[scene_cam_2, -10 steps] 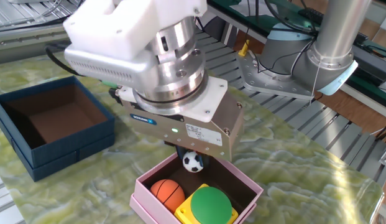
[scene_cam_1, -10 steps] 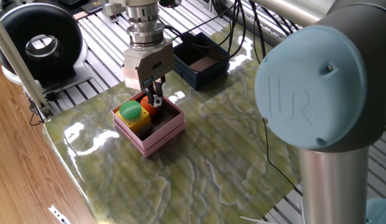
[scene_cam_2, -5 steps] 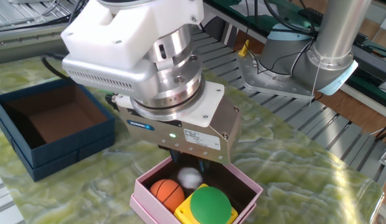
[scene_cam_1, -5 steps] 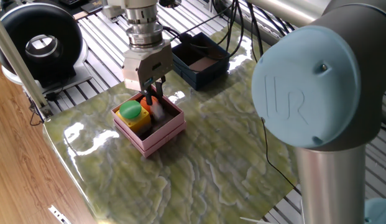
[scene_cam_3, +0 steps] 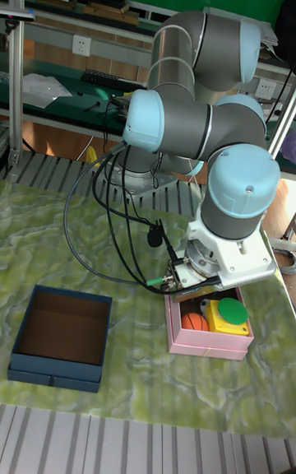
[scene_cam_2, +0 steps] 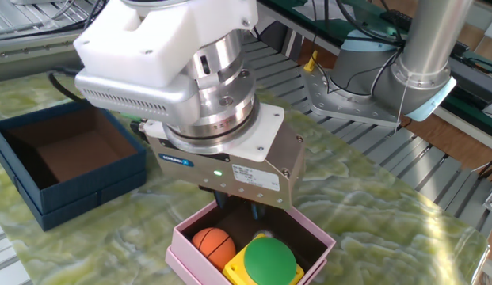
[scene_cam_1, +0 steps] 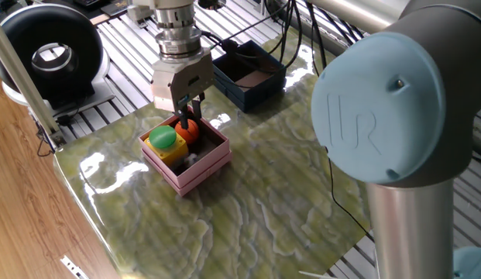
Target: Move an object from one box to another
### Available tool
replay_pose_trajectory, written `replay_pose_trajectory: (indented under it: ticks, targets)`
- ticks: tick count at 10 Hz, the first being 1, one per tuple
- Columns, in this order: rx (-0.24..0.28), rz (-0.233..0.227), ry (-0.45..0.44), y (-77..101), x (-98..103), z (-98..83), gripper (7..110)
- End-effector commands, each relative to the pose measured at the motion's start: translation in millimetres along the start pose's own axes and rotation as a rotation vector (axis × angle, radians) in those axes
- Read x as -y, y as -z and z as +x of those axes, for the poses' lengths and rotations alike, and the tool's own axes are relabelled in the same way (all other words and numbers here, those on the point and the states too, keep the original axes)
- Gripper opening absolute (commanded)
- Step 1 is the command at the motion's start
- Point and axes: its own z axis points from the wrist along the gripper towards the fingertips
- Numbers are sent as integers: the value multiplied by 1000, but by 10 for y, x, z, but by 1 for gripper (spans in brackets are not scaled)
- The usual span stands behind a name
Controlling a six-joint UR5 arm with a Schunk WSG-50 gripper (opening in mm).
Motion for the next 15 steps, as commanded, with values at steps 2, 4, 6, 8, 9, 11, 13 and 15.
replay_pose_trajectory:
  ticks: [2,4,6,8,9,11,13,15]
  targets:
    - [20,32,-16,172,81,-86,44]
    - [31,87,-27,324,239,-114,44]
    - [64,114,-57,494,383,-178,22]
    - [212,189,-51,726,734,-480,22]
    - [285,230,-57,838,887,-625,22]
    - [383,251,-100,983,1009,-780,7]
    - [381,340,-122,1089,1252,-656,7]
    - [402,403,-110,1228,1471,-604,7]
